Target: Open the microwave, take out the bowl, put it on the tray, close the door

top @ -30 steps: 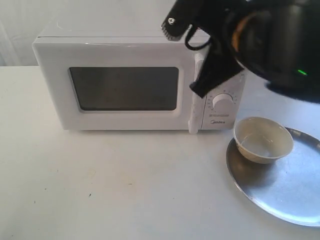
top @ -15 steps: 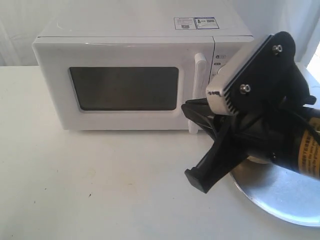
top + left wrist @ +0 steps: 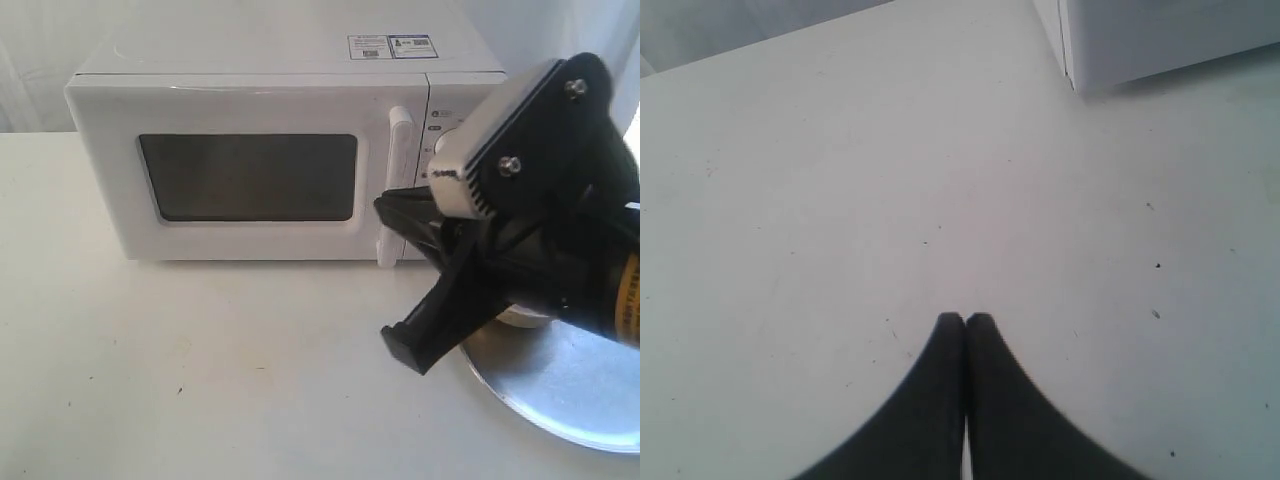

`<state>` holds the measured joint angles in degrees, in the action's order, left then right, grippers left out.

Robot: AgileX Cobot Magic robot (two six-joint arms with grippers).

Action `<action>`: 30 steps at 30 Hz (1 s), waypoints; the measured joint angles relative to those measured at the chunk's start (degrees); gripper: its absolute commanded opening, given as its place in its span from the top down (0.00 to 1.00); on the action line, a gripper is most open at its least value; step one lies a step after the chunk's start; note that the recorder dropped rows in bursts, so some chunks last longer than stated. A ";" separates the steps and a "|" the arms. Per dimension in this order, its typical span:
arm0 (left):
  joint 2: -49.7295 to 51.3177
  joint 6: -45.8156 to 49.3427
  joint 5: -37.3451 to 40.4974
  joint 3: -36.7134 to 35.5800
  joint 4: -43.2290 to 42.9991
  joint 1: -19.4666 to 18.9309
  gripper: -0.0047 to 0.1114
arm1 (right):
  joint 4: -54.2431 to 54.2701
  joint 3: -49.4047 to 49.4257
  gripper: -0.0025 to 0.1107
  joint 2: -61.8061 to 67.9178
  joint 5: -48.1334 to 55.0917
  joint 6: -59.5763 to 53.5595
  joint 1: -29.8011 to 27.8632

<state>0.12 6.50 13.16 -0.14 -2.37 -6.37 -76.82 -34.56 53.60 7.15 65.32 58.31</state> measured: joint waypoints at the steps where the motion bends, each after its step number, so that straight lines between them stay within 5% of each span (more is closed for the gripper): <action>1: 0.00 0.00 0.00 0.00 0.00 0.00 0.96 | 1.38 0.29 0.98 -1.03 1.40 0.00 0.00; 5: 0.00 0.00 0.00 0.00 0.00 0.00 0.96 | 17.18 9.51 0.98 -16.43 0.85 0.16 -7.36; 13: 0.00 0.00 0.00 0.00 0.00 0.00 0.96 | 59.55 29.80 0.98 -52.73 7.27 -0.03 -39.92; 18: 0.00 0.00 0.00 0.00 0.00 0.00 0.96 | 79.04 34.34 0.98 -53.20 12.70 -0.37 -43.74; 26: 0.00 0.00 0.11 0.00 0.00 0.00 0.96 | 82.01 34.43 0.98 -53.25 13.09 -1.34 -43.95; 30: 0.00 0.00 0.11 0.00 0.00 0.00 0.96 | 79.75 34.43 0.98 -53.25 12.86 -13.65 -43.95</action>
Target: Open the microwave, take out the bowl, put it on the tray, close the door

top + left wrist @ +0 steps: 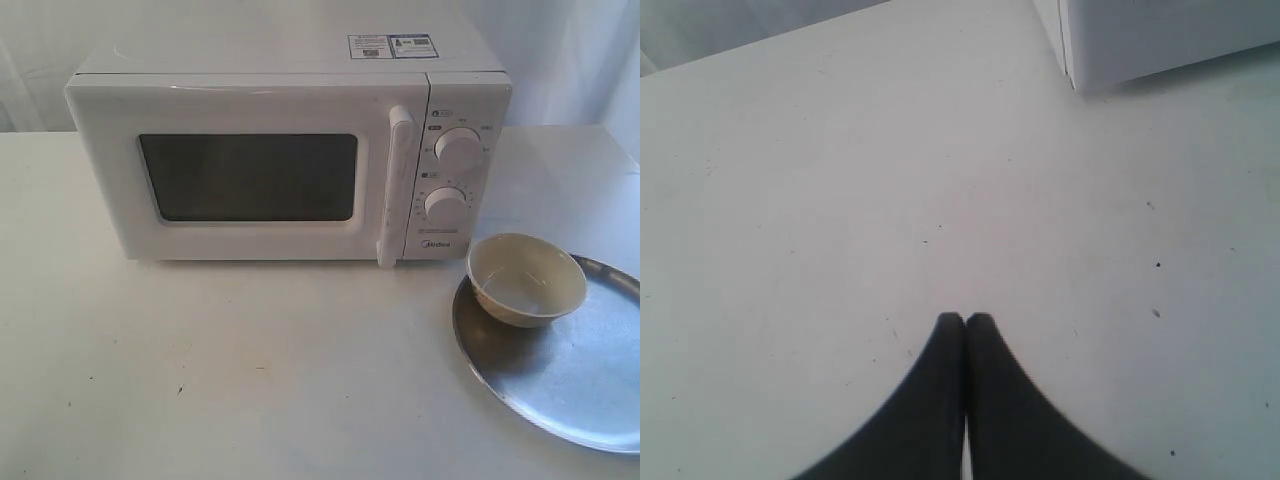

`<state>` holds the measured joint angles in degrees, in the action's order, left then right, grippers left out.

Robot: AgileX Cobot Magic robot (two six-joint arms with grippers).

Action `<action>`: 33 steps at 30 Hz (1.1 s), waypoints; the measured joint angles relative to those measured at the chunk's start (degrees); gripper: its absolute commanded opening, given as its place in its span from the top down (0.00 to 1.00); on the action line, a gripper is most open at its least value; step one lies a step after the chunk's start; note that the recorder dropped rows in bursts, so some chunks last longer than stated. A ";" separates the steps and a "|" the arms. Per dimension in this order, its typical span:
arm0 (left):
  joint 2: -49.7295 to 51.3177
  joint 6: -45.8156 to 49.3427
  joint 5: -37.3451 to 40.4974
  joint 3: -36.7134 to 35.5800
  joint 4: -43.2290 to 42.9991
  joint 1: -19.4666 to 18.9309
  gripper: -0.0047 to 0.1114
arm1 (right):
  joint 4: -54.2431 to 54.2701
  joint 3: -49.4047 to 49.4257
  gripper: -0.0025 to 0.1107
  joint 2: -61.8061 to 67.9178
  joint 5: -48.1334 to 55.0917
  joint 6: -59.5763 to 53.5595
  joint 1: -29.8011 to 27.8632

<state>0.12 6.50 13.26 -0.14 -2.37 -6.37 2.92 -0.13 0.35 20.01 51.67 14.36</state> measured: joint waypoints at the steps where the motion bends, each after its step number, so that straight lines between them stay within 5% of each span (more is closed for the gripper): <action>1: 0.00 0.00 0.00 0.00 0.00 0.00 0.96 | -0.26 0.00 0.98 0.00 0.00 -6.02 0.00; 7: 0.00 0.00 0.00 0.00 0.00 0.00 0.96 | -0.49 0.00 0.98 0.00 -0.36 -47.13 0.00; 10: 0.00 0.00 0.00 0.00 0.00 0.00 0.96 | 2.15 0.00 0.98 0.00 -0.36 -56.91 0.00; 33: 0.00 0.00 0.00 0.00 0.00 0.00 0.96 | -4.65 0.00 0.98 0.00 -0.36 -60.34 -2.44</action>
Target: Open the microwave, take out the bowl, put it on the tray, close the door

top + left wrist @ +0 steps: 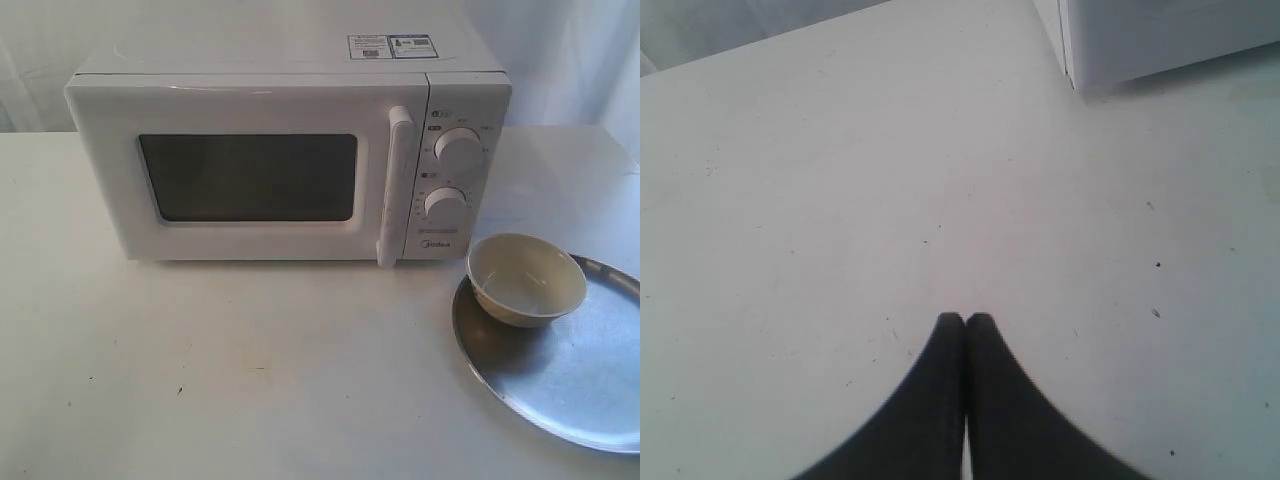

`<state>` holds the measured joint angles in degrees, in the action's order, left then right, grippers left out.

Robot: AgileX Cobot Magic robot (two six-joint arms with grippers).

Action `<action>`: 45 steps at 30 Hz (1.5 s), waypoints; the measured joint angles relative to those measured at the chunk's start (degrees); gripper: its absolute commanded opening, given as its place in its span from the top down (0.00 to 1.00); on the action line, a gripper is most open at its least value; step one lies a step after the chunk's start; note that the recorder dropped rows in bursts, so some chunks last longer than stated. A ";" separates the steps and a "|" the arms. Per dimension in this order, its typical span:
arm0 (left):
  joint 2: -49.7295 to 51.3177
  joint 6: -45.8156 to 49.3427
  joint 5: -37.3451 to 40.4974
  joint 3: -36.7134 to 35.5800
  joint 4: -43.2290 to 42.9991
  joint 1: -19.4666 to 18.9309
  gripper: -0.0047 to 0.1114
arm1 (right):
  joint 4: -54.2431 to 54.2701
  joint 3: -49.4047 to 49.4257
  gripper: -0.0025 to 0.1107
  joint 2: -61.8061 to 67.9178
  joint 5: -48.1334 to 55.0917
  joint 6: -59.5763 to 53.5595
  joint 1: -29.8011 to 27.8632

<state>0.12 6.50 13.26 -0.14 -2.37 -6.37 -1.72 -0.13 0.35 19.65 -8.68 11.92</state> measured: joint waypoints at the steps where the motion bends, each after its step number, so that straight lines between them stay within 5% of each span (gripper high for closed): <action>1: 0.00 0.00 0.00 0.00 0.00 0.00 0.96 | -0.34 0.00 0.98 0.00 0.00 0.00 -0.14; 25: 0.00 0.00 0.00 0.00 0.00 0.00 0.96 | -8.25 0.00 0.98 0.00 0.00 9.47 -0.30; 45: 0.00 0.00 0.00 0.00 0.00 0.00 0.96 | -3.06 0.00 0.98 0.00 0.00 10.22 -3.57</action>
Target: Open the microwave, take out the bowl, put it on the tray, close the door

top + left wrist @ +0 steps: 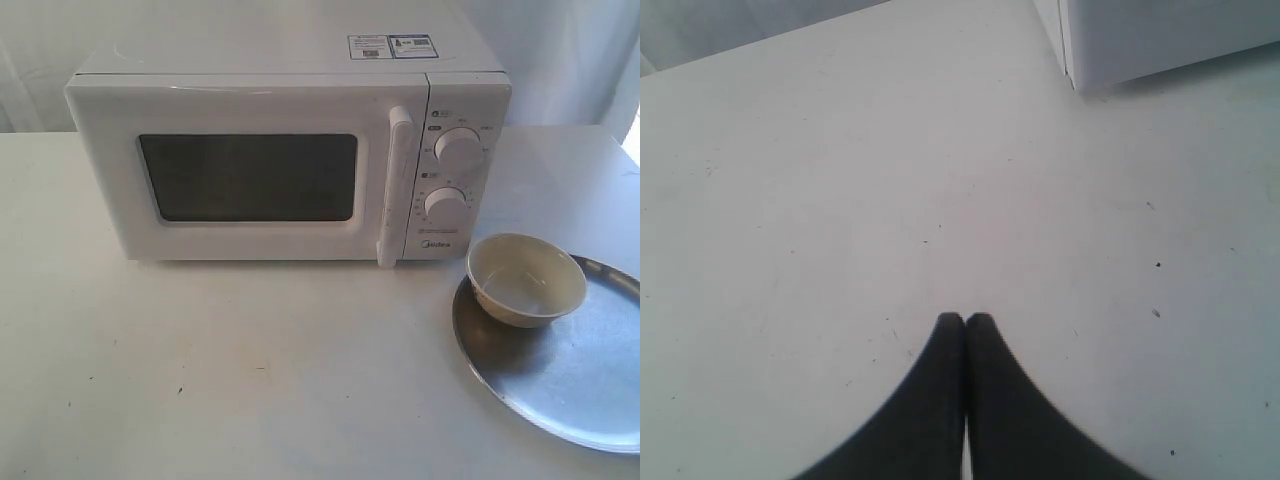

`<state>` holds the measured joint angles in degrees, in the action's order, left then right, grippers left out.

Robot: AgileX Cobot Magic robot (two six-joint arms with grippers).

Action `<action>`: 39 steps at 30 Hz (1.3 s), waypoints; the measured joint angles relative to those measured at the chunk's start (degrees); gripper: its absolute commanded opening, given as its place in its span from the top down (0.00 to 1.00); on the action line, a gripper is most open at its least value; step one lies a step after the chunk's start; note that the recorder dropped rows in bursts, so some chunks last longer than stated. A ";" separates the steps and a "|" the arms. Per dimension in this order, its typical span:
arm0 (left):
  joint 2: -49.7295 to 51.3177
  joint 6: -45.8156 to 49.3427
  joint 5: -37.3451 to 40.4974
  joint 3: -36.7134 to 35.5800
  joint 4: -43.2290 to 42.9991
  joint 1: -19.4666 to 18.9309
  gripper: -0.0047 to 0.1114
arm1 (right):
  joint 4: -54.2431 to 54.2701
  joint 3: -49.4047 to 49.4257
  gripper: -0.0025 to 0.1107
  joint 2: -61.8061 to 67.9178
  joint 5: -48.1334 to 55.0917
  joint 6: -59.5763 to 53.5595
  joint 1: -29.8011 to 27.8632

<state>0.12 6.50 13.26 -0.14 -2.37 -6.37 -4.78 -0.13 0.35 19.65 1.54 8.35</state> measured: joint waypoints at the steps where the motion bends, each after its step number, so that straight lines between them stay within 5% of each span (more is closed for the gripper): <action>1: 0.00 0.00 0.00 0.00 0.00 0.00 0.96 | 0.00 0.00 0.98 0.00 0.00 -0.26 0.00; 39: 0.00 0.00 0.00 0.00 0.00 0.00 0.96 | 0.00 0.00 0.98 0.00 0.00 -1.54 0.00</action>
<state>0.12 6.50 13.26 -0.14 -2.37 -6.37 -4.78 -0.13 0.35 19.65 0.00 8.35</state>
